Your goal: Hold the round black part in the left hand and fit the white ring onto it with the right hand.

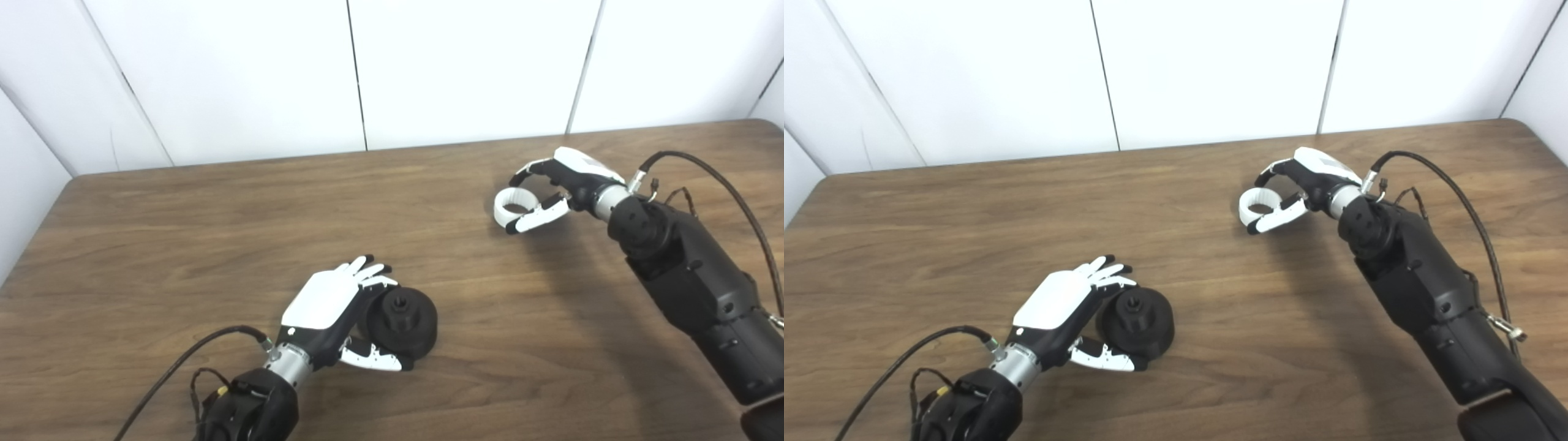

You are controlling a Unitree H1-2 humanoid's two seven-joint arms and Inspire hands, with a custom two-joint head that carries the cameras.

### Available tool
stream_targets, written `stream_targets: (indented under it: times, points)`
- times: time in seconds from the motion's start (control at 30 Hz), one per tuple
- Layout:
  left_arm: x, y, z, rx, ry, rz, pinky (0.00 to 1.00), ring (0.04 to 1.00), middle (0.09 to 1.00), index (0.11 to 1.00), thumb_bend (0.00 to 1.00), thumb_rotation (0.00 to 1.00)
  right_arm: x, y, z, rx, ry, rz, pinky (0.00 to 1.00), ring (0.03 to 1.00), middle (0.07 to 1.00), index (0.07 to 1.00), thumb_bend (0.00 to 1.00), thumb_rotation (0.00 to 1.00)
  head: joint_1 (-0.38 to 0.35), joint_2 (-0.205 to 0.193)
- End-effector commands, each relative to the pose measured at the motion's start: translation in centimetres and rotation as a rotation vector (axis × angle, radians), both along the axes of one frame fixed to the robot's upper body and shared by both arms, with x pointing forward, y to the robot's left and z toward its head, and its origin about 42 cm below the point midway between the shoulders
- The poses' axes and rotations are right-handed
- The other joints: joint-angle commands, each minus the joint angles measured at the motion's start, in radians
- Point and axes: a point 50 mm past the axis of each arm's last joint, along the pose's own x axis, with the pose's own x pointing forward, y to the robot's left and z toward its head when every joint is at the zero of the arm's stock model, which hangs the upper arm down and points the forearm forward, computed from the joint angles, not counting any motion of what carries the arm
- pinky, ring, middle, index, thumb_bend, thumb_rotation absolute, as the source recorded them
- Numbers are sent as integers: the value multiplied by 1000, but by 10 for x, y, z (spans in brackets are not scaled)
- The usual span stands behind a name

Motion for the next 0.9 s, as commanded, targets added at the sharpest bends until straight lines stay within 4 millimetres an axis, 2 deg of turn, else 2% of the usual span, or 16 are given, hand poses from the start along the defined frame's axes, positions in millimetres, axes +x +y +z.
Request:
stream_targets:
  times: [0.0, 0.87]
  points:
    - [-4, 8, -6, 57, 20, -4, 953, 985, 919, 690, 760, 405, 10, 4, 33, 10, -110, 22, 859, 947, 900, 752, 834, 359, -1, 0]
    - [-6, 8, 0, 53, 26, -6, 967, 992, 924, 690, 760, 394, 8, 6, 21, 15, -108, 27, 860, 943, 897, 740, 832, 348, -1, 9]
